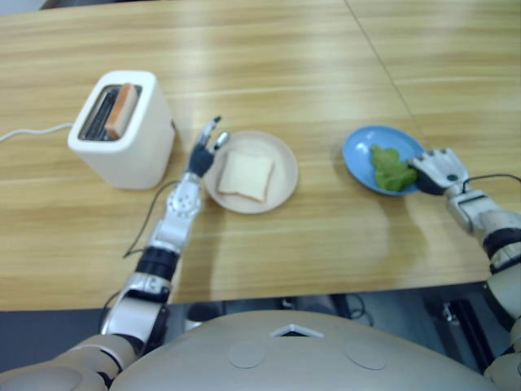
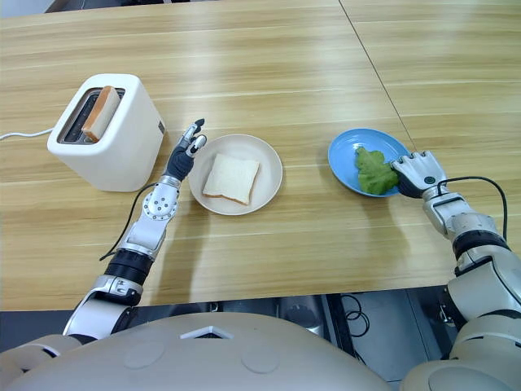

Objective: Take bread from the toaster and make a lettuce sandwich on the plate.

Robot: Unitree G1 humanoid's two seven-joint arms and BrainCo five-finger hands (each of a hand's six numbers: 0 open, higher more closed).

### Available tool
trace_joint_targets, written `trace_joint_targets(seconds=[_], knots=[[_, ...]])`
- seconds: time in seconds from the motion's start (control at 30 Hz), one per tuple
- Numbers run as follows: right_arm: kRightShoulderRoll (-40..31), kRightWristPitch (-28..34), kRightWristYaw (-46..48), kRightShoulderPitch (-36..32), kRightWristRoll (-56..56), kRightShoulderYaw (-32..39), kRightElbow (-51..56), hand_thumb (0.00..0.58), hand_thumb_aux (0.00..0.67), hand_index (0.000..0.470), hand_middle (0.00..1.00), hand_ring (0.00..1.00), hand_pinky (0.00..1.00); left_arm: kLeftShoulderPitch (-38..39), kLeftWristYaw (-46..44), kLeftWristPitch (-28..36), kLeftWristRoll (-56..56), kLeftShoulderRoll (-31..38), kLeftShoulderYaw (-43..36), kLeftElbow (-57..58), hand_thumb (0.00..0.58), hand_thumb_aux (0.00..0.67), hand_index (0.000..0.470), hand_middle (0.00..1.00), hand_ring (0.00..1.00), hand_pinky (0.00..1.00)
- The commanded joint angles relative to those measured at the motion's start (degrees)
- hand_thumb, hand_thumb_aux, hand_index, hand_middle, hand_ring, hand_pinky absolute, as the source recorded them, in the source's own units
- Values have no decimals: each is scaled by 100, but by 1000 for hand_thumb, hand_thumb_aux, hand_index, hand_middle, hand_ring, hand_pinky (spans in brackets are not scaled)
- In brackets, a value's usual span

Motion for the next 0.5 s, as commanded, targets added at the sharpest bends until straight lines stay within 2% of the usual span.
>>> trace_joint_targets(seconds=[0.03,0.33,0.5], knots=[[-205,-102,-66,161,281,-213,-299,580,670,460,1000,1000,1000,13,-14,11,35,-2,-12,119,0,0,0,0,0,0],[-677,-273,248,984,1050,-1036,-1969,580,670,460,1000,1000,1000,-1,3,-31,9,18,44,176,0,0,0,0,0,0],[-713,-272,526,1242,1233,-1361,-2369,580,670,460,1000,1000,1000,-25,15,-59,9,13,57,255,0,0,0,0,0,0]])
